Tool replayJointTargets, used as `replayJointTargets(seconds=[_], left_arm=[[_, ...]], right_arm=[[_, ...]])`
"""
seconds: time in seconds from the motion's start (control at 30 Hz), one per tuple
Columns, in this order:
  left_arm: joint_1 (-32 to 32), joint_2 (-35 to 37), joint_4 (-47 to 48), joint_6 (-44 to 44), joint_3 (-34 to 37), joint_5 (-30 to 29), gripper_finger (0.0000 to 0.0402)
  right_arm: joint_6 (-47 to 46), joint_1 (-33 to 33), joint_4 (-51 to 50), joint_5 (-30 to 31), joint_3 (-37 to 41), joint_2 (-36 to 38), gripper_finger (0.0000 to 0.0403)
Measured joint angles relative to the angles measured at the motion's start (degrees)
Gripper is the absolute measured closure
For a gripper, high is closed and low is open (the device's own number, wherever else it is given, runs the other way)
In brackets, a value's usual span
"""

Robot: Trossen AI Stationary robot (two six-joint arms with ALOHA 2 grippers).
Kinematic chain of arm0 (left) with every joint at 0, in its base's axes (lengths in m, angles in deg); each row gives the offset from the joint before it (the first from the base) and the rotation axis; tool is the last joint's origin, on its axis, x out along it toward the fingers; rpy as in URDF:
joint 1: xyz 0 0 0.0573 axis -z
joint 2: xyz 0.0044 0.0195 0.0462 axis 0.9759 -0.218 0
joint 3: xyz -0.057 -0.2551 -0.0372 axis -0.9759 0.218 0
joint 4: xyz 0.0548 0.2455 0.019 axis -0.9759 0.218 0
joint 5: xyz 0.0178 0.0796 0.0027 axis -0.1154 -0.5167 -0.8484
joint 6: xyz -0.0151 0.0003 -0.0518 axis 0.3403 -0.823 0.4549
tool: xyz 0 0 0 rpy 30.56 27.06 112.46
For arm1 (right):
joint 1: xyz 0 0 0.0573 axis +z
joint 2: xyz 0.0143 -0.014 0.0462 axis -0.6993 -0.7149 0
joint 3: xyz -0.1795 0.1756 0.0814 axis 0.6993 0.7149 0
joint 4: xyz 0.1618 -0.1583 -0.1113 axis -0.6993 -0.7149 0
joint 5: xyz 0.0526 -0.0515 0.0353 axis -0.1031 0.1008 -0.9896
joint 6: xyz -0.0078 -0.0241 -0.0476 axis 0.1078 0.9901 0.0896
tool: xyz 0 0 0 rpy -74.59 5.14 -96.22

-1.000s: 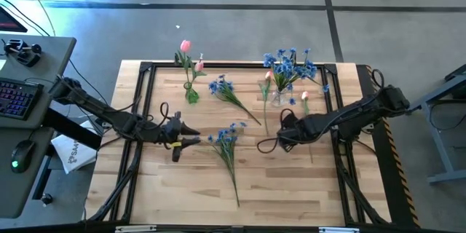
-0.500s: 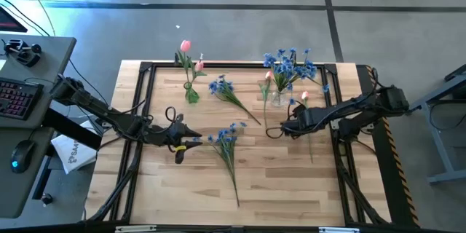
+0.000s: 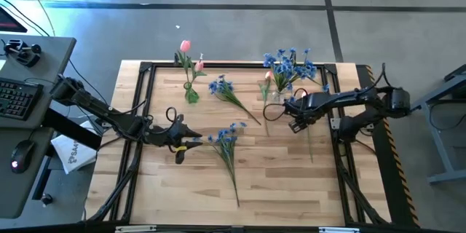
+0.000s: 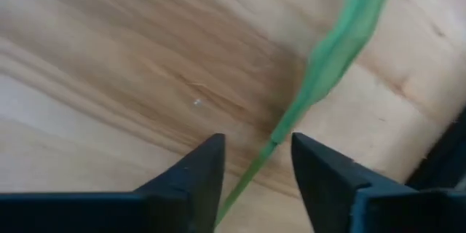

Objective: Sort flowers into vase by color
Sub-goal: Put the right pink tulip into the green vase

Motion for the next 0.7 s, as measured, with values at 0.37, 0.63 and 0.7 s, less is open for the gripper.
replayJointTargets(seconds=[0.37,0.63,0.7], left_arm=[[0.0,0.0,0.0,0.0,0.0,0.0,0.0271],[0.0,0.0,0.0,1.4,0.0,0.0,0.0271],[0.0,0.0,0.0,1.5,0.0,0.0,0.0271]], right_arm=[[4.0,-3.9,0.4,-7.7,0.0,0.2,0.0396],[-5.3,7.0,-3.7,-17.0,1.0,7.9,0.0399],[-9.0,11.2,-2.1,-19.0,1.0,10.1,0.0400]])
